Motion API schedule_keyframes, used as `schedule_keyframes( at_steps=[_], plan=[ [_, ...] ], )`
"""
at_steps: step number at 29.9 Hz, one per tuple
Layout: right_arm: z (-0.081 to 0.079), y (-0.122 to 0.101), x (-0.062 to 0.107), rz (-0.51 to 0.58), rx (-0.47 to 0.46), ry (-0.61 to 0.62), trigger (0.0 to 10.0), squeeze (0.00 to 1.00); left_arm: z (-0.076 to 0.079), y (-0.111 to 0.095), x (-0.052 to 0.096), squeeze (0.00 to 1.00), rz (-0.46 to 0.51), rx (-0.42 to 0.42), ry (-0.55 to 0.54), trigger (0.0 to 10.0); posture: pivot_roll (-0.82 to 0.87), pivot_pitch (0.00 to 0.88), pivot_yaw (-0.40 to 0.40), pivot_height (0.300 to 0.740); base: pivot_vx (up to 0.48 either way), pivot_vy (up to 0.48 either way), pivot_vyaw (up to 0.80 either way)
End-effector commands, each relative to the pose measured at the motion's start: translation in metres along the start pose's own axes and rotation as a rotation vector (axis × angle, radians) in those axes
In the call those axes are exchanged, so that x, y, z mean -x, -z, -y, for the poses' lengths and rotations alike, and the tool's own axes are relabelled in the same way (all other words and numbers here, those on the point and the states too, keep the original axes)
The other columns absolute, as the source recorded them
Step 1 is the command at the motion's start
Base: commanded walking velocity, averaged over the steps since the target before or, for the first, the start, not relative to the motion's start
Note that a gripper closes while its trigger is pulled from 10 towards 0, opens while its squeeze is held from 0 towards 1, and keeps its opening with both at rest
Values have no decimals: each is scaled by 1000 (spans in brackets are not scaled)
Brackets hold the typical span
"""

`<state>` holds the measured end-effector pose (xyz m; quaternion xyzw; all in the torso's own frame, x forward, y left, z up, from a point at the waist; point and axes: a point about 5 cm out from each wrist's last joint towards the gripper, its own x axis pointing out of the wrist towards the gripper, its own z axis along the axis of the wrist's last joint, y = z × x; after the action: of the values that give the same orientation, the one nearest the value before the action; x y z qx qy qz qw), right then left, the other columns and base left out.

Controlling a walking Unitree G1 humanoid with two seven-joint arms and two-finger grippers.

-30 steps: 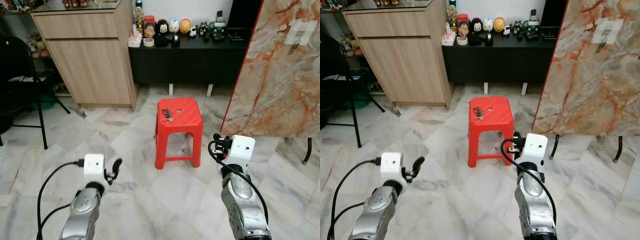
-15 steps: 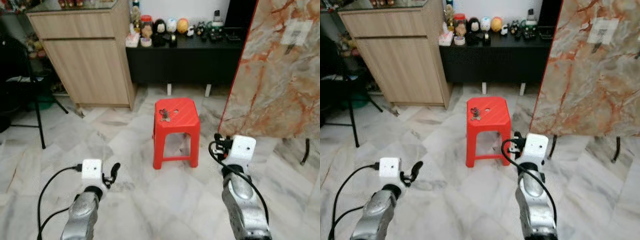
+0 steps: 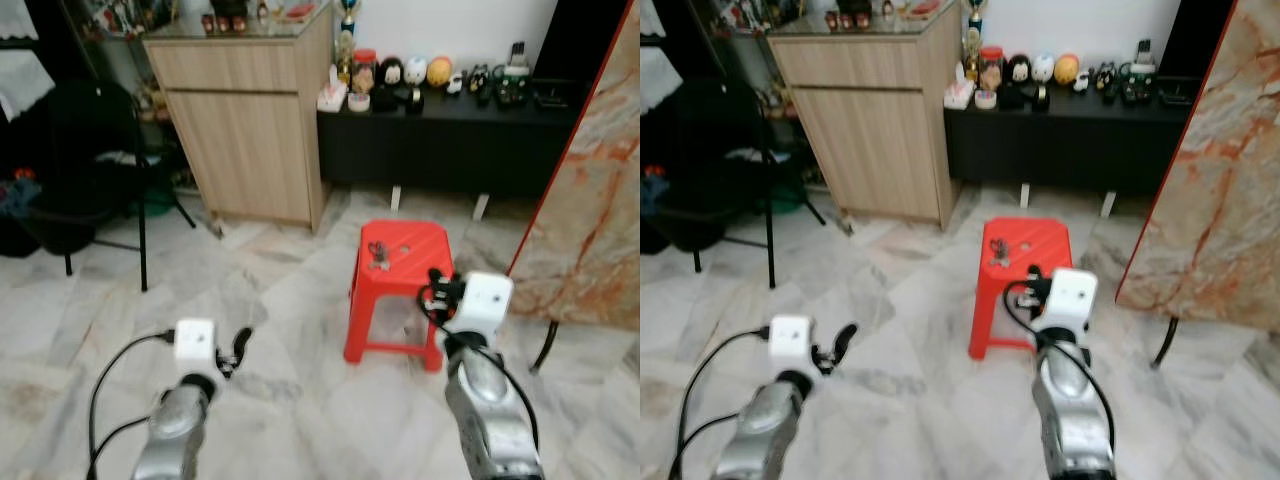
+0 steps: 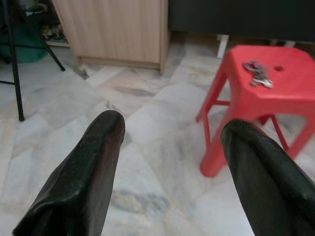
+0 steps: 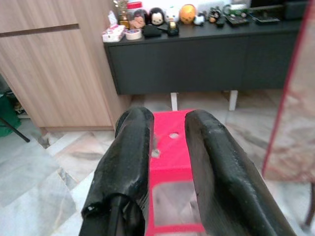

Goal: Hang keys on a hook

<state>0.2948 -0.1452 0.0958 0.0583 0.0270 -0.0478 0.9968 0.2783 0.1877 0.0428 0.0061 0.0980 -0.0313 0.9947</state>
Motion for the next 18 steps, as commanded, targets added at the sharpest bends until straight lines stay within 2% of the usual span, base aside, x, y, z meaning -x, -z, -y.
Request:
schedule_keyframes(
  at_steps=[1,18],
  plan=[
    [-8,-1,0,4,-9,-21,10000,0,-10,4,3,0,-18,-14,-28,10000,69,5,22,740,360,0,0],
    [-10,1,0,-9,-1,-25,10000,0,-9,4,3,0,-19,-12,-27,10000,71,9,24,740,360,0,0]
  ],
)
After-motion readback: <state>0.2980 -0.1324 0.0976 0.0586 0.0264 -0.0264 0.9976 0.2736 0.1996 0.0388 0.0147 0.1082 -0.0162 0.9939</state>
